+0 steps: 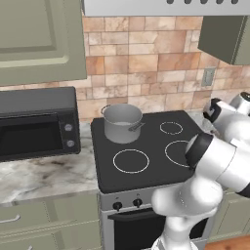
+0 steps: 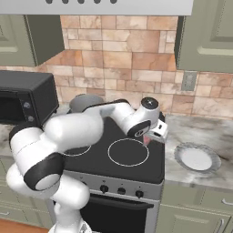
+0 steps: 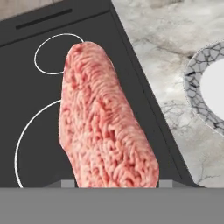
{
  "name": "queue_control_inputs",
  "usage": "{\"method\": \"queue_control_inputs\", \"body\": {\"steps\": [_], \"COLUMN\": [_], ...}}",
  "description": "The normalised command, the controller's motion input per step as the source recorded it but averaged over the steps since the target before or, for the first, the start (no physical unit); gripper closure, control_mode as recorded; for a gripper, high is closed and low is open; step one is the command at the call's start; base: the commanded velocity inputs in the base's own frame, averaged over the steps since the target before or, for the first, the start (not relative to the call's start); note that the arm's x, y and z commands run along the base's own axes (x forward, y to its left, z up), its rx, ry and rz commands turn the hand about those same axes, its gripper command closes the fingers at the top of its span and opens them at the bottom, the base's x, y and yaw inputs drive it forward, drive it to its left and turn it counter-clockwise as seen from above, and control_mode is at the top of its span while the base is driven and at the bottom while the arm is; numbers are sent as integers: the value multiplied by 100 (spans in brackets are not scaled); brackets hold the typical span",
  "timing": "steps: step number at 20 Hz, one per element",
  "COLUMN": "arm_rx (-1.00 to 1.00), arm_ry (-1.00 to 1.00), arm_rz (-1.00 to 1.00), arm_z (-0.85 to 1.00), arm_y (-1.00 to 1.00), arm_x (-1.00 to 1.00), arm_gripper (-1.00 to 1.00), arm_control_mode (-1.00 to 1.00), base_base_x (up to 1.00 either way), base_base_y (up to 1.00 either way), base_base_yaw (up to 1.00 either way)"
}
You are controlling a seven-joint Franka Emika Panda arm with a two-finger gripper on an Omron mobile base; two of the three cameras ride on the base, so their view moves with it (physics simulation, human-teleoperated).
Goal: Retrieve the frozen meat and place it in the pot on a burner. Then turn the burner on.
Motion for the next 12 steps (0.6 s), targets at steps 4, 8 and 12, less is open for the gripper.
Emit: {"method": "queue_control_inputs", "body": {"steps": [4, 8, 12], "arm_rx": [0, 0, 0], "arm_ry": [-1, -5, -2], "arm_rz": [-8, -7, 0], "arm_z": [23, 43, 57], "arm_y": [54, 65, 52], "arm_x": [0, 0, 0], "arm_gripper": [100, 100, 100], "arm_control_mode": [-100, -100, -100], "base_base_x": [0, 0, 0], "base_base_y": [0, 0, 0], "base_base_yaw": [0, 0, 0]}}
